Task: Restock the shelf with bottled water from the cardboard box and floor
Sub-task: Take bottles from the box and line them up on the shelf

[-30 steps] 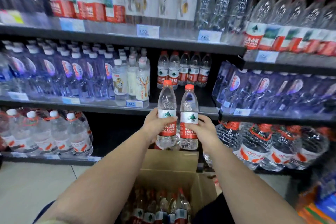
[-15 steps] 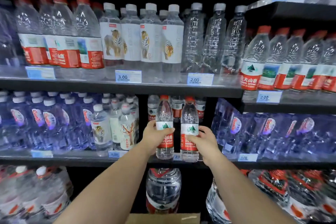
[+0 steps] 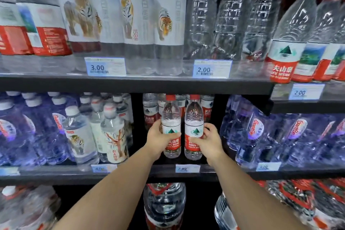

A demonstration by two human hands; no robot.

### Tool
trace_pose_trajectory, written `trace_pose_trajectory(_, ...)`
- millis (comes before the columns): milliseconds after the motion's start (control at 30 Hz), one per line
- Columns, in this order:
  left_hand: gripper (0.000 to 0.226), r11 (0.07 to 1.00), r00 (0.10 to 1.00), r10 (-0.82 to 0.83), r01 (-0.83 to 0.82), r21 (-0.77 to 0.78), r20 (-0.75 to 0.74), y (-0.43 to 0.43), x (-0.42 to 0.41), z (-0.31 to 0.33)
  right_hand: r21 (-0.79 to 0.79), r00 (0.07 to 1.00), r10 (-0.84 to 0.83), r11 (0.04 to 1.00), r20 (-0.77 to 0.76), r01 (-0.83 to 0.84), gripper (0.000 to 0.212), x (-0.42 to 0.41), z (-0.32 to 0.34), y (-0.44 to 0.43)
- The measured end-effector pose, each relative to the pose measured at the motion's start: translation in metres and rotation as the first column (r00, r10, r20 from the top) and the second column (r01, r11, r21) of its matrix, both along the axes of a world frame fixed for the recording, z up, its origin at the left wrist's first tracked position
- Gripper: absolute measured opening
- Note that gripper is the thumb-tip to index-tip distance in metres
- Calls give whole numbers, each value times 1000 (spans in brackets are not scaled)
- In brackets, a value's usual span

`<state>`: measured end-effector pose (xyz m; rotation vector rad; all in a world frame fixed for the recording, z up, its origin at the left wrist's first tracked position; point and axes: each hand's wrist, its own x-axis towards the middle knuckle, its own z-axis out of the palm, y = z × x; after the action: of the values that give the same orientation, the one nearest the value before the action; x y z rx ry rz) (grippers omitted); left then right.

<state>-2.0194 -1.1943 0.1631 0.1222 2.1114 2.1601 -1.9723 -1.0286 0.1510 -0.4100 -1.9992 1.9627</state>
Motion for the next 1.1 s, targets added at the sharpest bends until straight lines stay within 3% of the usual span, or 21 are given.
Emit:
trace_pose_trajectory(100,64,1000,999,-10,8,-27,-46,2,1,-7,42,1000,0,999,-7,0,64,-1,-6,0)
trace_pose_trajectory(267,79,973,983,-69,28,-228,-172,-2,7,-20,135,1000,-6,991,-1,6,67,5,-7,-5)
trace_pose_trajectory(533,64,906,995,6,-50,-420,-104,-2,-7,-27,334,991,-55,942,118,13,66,-6,-7,1)
trace_pose_trajectory(700,67,898,994,44,-84,-433,-101,18,-32,-21,337,986,-114,939,122,67,64,-31,-5,11)
trace_pose_trajectory(1100,36,906,971,207,-236,-350,-120,52,-82,-42,450,974,-217,878,68,164,56,-98,-18,40)
